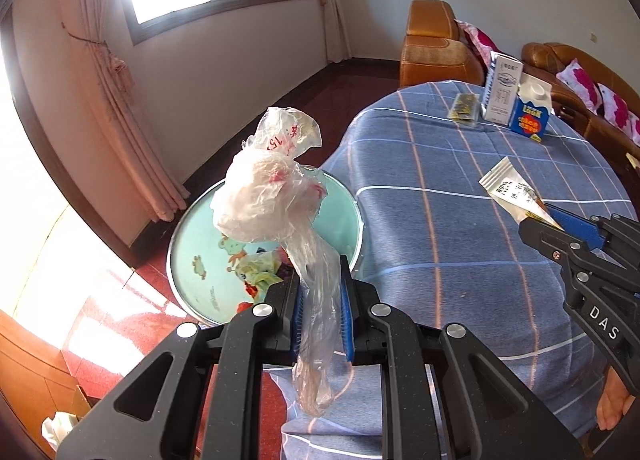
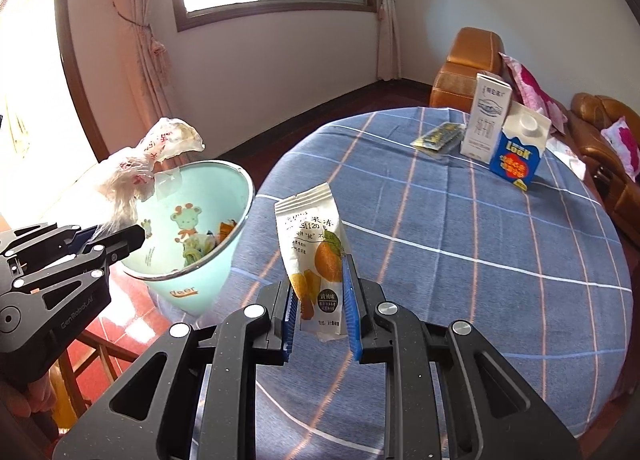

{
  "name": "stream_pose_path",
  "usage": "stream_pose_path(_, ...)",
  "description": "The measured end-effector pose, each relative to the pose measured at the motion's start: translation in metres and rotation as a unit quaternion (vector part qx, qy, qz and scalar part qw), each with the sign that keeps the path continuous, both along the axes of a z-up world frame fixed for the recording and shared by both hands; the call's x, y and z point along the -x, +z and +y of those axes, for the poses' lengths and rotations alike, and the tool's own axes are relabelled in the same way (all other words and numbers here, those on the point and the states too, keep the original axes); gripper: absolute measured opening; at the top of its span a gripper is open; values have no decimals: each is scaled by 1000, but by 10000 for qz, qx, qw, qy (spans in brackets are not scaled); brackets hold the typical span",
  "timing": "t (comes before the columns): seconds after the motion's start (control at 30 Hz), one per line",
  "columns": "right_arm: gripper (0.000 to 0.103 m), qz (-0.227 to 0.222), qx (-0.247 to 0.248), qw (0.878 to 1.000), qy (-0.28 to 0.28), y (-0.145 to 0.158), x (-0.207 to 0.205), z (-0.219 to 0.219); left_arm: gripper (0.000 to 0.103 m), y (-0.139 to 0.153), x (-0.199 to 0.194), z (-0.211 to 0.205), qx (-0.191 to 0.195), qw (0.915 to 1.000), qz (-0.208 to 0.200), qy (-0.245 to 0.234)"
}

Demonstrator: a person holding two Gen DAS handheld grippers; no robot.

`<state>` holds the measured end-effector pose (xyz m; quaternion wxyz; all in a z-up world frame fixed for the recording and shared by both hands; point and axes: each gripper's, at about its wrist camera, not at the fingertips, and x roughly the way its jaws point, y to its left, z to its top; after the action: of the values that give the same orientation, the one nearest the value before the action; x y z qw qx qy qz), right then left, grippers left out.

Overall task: Collect trash
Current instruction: 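Carry the clear bag and snack packet over the blue bin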

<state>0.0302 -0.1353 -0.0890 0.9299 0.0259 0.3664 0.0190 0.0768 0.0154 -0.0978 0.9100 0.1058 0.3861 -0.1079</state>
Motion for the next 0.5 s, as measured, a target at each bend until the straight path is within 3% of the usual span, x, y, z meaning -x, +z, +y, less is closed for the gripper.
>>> stream_pose_path(0.5, 22, -64, 0, 9988, 476, 7, -21, 44, 15, 0, -15, 39, 43, 9987, -5, 507)
